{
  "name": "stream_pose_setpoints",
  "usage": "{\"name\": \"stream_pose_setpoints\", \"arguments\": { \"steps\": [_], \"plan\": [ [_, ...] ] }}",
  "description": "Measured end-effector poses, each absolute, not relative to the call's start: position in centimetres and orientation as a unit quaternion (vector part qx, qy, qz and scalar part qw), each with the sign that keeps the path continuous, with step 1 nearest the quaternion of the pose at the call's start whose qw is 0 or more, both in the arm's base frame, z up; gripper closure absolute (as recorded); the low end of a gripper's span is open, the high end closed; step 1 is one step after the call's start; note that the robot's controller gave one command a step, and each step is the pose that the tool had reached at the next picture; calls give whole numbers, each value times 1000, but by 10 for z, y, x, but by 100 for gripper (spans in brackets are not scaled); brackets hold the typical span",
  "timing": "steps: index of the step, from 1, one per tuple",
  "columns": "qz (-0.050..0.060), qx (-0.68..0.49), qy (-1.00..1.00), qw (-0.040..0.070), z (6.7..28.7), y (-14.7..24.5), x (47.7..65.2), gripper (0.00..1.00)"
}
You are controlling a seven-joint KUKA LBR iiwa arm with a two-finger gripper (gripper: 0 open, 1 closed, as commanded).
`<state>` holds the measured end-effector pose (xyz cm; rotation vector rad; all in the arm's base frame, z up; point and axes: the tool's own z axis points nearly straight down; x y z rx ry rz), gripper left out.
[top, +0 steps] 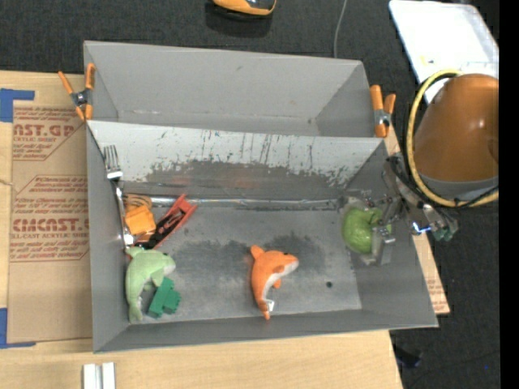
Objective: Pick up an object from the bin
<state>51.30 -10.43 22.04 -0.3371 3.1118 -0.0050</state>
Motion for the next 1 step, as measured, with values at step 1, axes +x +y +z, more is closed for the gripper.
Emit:
{"name": "stream_pose_setpoints", "arguments": {
  "steps": [1],
  "plan": [
    [-1, -113, 994, 4, 225, -104, 493, 100]
  ]
}}
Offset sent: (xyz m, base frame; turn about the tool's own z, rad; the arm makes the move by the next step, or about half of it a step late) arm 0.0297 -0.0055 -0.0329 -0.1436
